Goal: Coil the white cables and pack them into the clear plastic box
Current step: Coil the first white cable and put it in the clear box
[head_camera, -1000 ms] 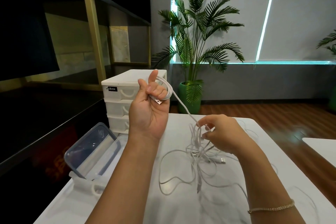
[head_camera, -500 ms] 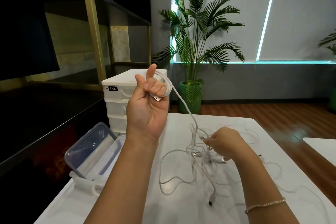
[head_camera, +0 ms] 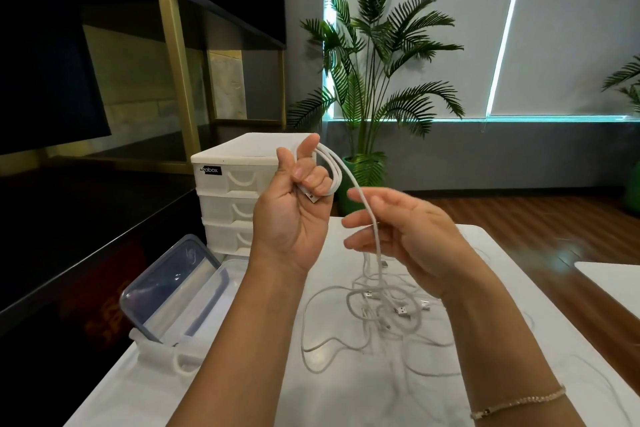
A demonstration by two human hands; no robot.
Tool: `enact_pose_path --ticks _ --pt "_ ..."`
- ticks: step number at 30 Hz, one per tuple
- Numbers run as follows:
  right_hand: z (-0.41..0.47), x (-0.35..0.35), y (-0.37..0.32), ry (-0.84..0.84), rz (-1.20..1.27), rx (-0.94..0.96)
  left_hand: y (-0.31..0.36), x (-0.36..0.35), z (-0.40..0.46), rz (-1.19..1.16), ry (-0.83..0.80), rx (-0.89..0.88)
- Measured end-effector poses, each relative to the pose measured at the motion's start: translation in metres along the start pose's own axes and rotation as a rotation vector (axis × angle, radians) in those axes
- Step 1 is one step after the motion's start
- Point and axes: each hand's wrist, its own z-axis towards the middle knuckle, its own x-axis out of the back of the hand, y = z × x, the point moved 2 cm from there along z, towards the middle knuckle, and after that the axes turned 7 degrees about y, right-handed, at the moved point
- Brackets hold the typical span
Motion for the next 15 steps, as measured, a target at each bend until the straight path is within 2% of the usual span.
enact_pose_path --ticks 2,5,8,11,15 --pt "-0.001 0.0 -0.004 0.008 0.125 0.01 0.0 0.003 0.002 0.036 -0.001 0.001" --pt "0.002 -0.003 -0.001 0.099 0.137 0.08 -0.003 0.006 0.003 0.126 0.015 0.016" --pt "0.009 -0.006 0.006 0.293 -0.04 0.155 -0.006 0.007 0.002 0.159 0.044 0.026" --pt "0.013 -0.007 0.012 0.371 -0.194 0.218 -0.005 0.007 0.001 0.218 0.051 0.03" --pt "0.016 -0.003 0.017 0.486 -0.234 0.217 -0.004 0.008 0.001 0.323 0.056 0.015"
